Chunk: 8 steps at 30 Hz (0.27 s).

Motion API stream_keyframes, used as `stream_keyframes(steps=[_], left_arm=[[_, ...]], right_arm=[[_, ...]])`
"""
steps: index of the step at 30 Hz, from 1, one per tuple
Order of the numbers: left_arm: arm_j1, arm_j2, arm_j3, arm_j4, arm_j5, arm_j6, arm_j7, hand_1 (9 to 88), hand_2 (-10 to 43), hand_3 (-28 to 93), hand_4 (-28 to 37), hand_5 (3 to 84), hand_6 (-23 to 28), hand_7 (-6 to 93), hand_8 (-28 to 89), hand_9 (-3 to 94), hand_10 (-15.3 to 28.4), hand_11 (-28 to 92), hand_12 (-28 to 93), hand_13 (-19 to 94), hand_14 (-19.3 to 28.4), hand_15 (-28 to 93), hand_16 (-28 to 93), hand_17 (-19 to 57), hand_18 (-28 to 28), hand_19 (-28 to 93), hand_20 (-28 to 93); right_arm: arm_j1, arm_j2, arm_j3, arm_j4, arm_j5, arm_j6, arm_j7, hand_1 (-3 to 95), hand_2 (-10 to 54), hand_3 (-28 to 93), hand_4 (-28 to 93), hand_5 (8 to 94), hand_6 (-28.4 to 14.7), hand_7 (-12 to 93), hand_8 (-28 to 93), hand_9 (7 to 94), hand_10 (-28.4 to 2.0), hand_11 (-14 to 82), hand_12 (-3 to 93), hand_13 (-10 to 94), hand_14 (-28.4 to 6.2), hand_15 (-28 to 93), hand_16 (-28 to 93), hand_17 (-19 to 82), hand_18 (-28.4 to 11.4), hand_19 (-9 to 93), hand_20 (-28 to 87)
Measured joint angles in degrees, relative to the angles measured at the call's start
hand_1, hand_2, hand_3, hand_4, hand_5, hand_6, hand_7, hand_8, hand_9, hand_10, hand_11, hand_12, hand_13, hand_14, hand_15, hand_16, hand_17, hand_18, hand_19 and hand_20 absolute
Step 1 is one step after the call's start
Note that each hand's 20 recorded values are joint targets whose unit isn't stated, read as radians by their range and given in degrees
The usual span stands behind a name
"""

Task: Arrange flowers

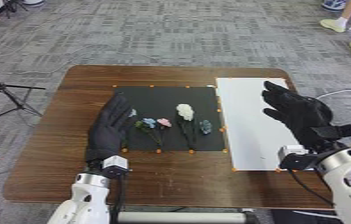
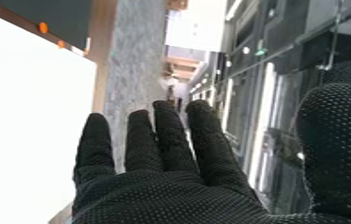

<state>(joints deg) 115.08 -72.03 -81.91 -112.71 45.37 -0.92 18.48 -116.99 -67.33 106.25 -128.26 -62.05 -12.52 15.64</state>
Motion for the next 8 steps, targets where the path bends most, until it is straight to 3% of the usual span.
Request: stream_keyframes(steps=[2, 4, 8], left_arm=[[-0.04, 0.25, 0.08, 0.03, -0.57, 0.58, 0.96, 24.1, -6.2, 69, -28.3, 22.6, 1.6, 23.7, -13, 18.1, 9.3, 13, 14, 16, 13.8, 9, 6, -14.6, 21.6, 40, 6], [0.15, 0.29, -0.27, -0.02, -1.36, 0.64, 1.00, 24.1, -6.2, 68, -28.3, 21.7, 1.2, 23.5, -13, 17.8, 9.0, 13, 14, 16, 13.9, 9, 6, -14.4, 22.3, 40, 6], [1.39, 0.23, -1.73, -0.67, -2.12, 0.36, -0.92, 24.1, -6.0, 68, -28.3, 20.2, 0.9, 23.4, -13, 16.6, 8.7, 13, 14, 16, 14.0, 9, 6, -14.3, 22.7, 41, 5]], right_arm=[[-0.28, 0.01, 0.10, -0.07, 0.47, 0.04, 0.13, 14.9, 1.6, 79, -25, 25.6, -6.3, 7, -7, 23.5, -11.6, 0.7, 19.3, 16, -12.4, -4, 34, -8, -19.3, 40, 12], [-0.41, -0.03, 0.07, -0.14, 0.98, -0.13, 0.41, 14.8, 1.4, 79, -25, 25.4, -6.2, 7, -7, 23.8, -11.3, 0.5, 19.3, 18, -14.1, -1, 31, -8, -20.3, 41, 12], [-0.71, -1.26, -0.33, -0.62, -0.21, 0.06, 0.15, 15.0, 0.9, 79, -25, 25.1, -6.2, 7, -7, 24.4, -11.0, 1.2, 19.5, 20, -14.9, 2, 27, -7, -20.3, 41, 12]])
